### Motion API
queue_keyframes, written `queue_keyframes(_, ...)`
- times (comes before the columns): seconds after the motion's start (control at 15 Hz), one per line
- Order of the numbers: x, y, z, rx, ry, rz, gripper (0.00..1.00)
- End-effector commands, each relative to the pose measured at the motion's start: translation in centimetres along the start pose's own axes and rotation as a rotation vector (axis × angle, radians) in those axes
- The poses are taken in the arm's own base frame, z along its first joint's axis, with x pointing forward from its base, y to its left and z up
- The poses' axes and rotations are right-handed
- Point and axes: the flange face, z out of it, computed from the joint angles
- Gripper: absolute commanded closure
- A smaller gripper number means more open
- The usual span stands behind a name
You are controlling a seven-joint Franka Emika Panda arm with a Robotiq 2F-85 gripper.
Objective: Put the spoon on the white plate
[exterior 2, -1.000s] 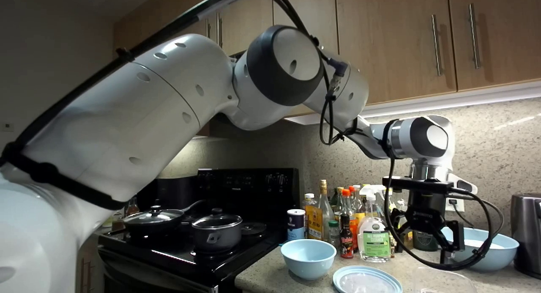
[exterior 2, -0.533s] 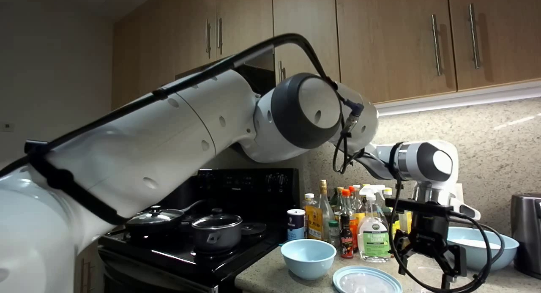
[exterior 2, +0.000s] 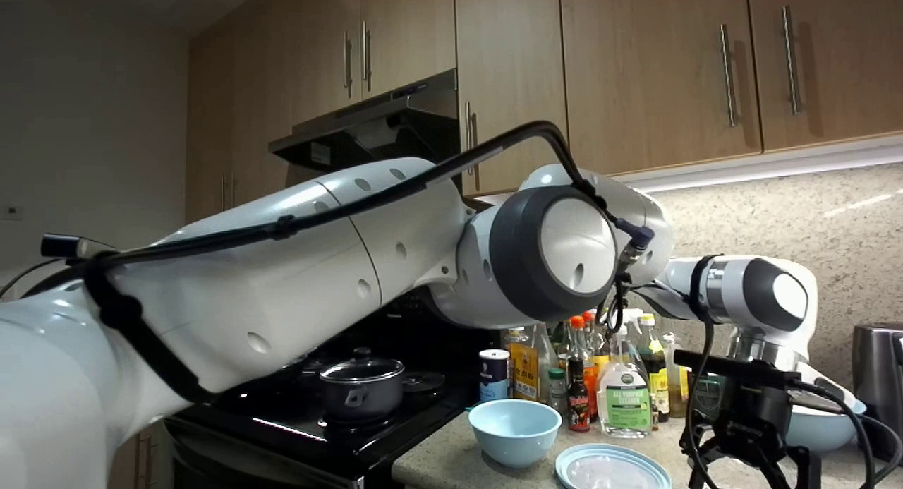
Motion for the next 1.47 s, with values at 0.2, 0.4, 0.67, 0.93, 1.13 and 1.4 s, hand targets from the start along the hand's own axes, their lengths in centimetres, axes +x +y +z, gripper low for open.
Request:
queue_keyframes(0.2,0.0,0.3,-0.9,0.007,0.005,0.015,0.0)
queue_keyframes(0.4,-0.3,-0.6,-2.1,-0.023,0.045,-0.025,0.0)
queue_keyframes(0.67,0.0,-1.8,-2.5,-0.082,0.08,-0.062,0.0)
queue_keyframes(0.93,0.1,-3.0,-3.0,-0.135,0.101,-0.174,0.0)
queue_keyframes(1.13,0.1,-3.7,-2.7,-0.152,0.082,-0.265,0.0)
queue_keyframes(1.4,0.3,-4.3,-1.9,-0.177,0.055,-0.331,0.0)
